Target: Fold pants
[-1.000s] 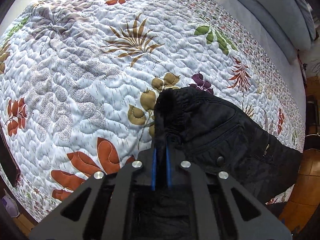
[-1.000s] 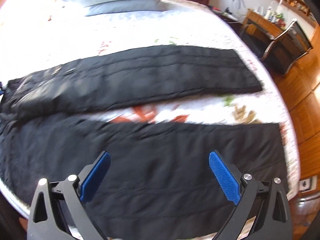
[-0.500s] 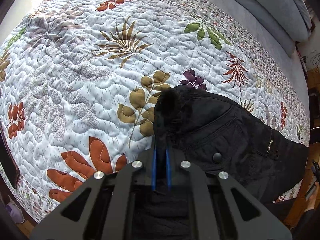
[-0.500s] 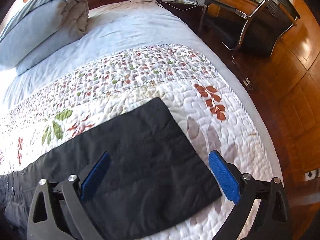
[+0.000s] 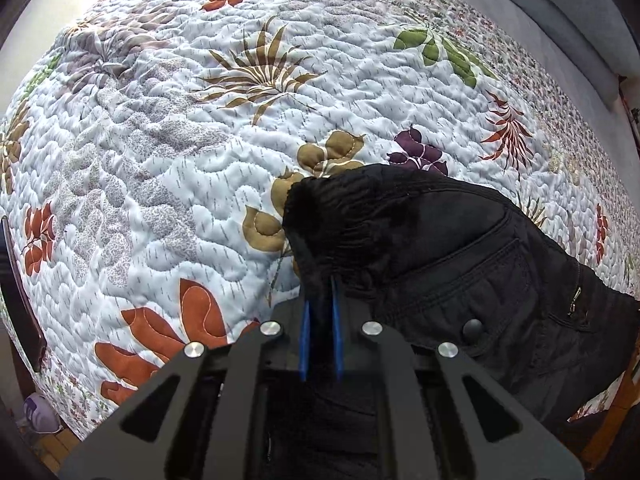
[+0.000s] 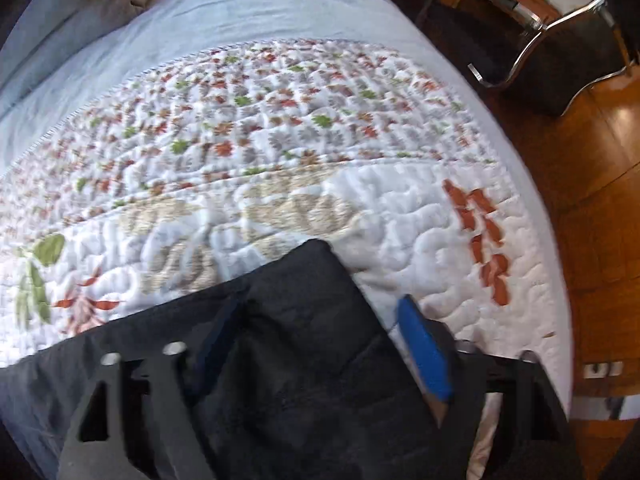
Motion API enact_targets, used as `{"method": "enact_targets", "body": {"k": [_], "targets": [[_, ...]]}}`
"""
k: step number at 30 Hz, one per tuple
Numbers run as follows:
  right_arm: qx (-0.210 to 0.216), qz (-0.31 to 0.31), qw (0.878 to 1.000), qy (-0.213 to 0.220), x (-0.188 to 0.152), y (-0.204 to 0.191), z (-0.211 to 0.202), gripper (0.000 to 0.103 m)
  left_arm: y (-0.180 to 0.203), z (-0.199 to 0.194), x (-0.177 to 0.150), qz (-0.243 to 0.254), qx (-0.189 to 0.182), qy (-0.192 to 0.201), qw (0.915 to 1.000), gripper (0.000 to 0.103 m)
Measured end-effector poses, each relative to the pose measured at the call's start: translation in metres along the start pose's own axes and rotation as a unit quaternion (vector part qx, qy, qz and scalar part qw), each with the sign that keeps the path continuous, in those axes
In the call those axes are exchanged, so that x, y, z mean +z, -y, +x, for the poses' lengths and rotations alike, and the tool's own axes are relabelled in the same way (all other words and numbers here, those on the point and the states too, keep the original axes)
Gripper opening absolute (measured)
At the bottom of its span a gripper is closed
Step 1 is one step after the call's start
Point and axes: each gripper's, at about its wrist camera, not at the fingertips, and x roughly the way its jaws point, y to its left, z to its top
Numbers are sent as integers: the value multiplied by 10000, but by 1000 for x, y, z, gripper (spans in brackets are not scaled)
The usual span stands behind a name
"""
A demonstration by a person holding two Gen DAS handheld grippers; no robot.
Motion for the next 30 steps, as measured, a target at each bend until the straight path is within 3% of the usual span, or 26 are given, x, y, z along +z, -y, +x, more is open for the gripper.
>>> {"method": "enact_targets", "body": {"k": [1, 2, 4, 7, 11, 18, 23, 30], "targets": [[18, -182, 9998, 79, -4, -3, -4, 35, 1, 0, 0, 12, 23, 6, 10000, 7], [93, -341, 9993, 119, -7, -5, -9, 24, 2, -1, -1, 20, 36, 18, 10000, 7], [57, -436, 9985, 327, -16, -8, -25, 12, 2, -2, -2, -11, 26, 53, 10000, 7], [88, -551, 9951, 811, -34, -10, -65, 10, 2, -6, -6, -12, -3, 136, 9999, 7], [457, -680, 9858, 1464, -62, -6, -140, 10, -1, -15, -15, -4, -93, 300, 9995, 7], [1106, -790, 9597, 2461, -171, 15, -263, 10, -1, -35, -33, 116, -492, 560, 9971, 7], [1589, -359, 9419, 2937, -253, 58, -297, 10, -7, -60, -56, 165, -933, 751, 9927, 7], [1955, 664, 9288, 3079, -346, 117, -277, 10, -27, -93, -103, 316, -1430, 954, 9846, 8]]}}
